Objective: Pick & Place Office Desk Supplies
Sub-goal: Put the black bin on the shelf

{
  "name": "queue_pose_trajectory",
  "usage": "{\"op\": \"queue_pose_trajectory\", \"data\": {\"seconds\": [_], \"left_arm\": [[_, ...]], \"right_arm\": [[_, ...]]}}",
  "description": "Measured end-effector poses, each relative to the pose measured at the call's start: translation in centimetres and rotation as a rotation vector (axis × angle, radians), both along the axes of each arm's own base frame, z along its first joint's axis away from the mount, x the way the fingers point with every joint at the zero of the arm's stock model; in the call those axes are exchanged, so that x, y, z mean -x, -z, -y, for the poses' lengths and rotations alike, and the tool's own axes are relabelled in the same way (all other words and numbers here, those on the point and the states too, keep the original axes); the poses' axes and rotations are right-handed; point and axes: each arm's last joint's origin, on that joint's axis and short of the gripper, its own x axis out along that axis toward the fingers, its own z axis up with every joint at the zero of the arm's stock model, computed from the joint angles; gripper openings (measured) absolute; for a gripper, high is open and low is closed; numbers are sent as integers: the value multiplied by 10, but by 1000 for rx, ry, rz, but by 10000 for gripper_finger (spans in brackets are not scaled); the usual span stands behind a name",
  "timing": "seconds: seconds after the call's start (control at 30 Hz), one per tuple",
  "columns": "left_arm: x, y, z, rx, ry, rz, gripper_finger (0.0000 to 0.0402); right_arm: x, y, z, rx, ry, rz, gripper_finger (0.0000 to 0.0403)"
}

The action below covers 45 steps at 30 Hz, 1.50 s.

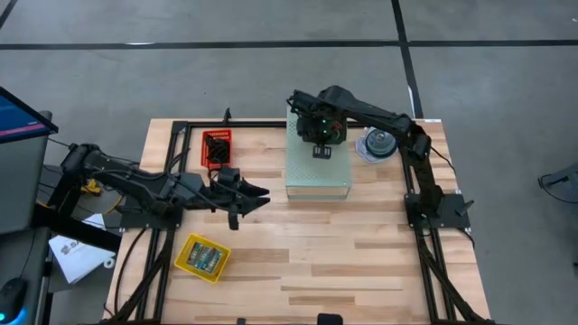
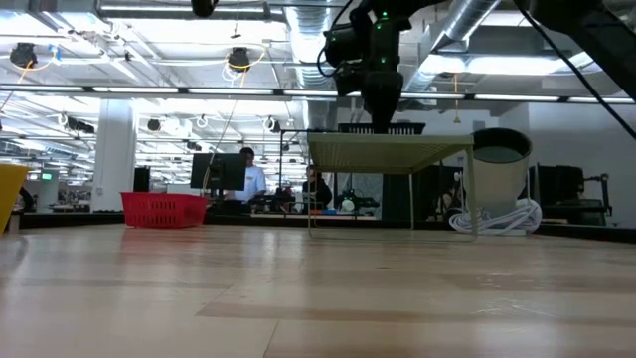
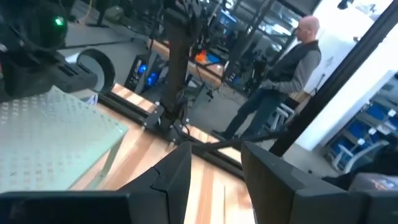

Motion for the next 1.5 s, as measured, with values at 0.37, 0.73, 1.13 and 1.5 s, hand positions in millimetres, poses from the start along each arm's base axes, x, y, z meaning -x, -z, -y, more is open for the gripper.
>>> {"op": "queue_pose_trajectory", "data": {"seconds": [0.37,0.73,1.13,1.5], "left_arm": [[4,-5,-3,-24,21,15,136],[5,-5,-3,-23,21,19,136],[5,-5,-3,-22,21,19,136],[4,-5,-3,-22,16,19,136]], "right_arm": [[5,-3,16,43,7,9,0],[8,-21,19,94,-65,24,0],[15,-22,37,84,5,68,0],[4,-15,29,84,-63,66,0]]}}
